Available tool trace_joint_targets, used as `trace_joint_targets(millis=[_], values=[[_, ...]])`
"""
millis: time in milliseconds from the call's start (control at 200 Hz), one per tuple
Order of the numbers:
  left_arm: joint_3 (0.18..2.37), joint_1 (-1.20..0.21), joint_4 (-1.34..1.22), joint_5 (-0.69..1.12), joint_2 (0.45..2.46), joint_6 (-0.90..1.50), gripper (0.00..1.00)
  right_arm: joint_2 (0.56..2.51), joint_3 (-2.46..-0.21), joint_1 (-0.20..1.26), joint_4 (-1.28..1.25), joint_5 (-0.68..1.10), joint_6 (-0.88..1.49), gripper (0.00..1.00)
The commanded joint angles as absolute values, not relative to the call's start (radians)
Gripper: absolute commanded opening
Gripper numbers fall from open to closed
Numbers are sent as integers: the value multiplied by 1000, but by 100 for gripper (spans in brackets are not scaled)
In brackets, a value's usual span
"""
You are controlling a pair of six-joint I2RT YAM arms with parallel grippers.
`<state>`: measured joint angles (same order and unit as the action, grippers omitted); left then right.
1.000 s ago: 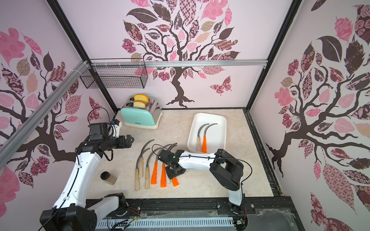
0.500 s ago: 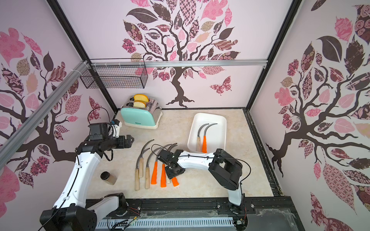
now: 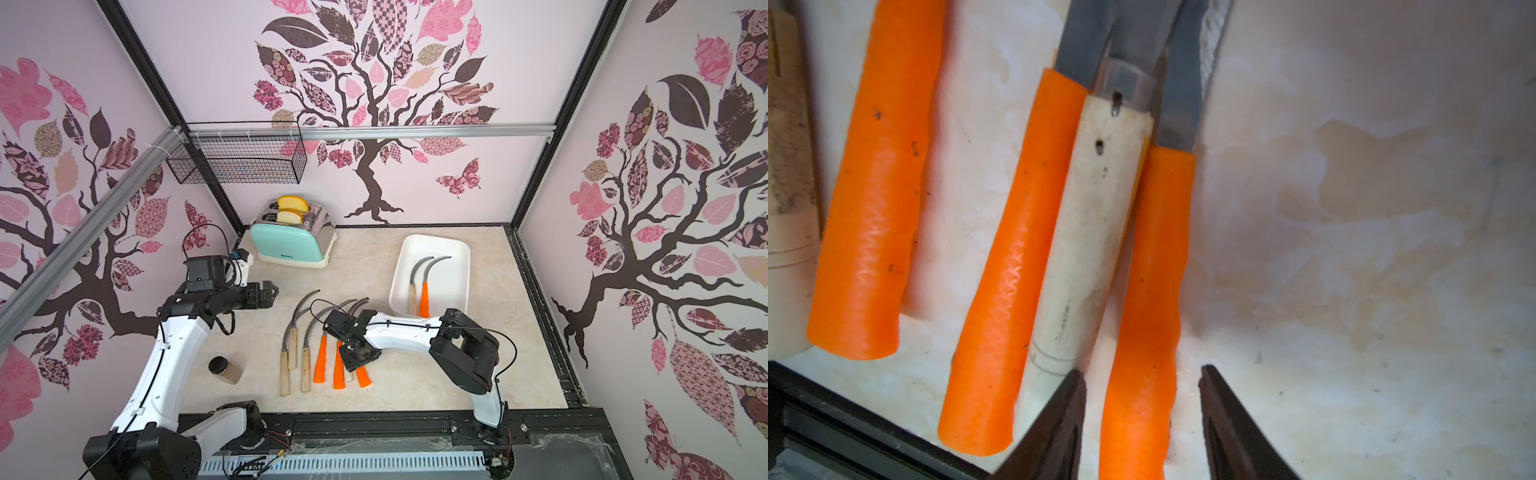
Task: Put small sickles into storage boxes
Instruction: Pick up the sickle at the center of the board.
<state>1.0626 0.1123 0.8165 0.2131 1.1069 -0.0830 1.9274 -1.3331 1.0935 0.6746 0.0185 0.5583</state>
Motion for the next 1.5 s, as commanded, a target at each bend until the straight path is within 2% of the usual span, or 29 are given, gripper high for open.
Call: trace_joint_targets(millis=[0,505,925,1495], values=[[1049,112,812,222,1101,-98,98,1964,-1364,1106,724,-6,548,49],[1045,109,811,222,1097,-97,98,1990,-1369,1110,750,-27,549,47],[1050,108,813,228,1101,-95,98,1998,-1332,1115,764,-58,554,36],[1060,108,819,226,1108,-95,98,1968,-1265,1117,786,-125,556,30]])
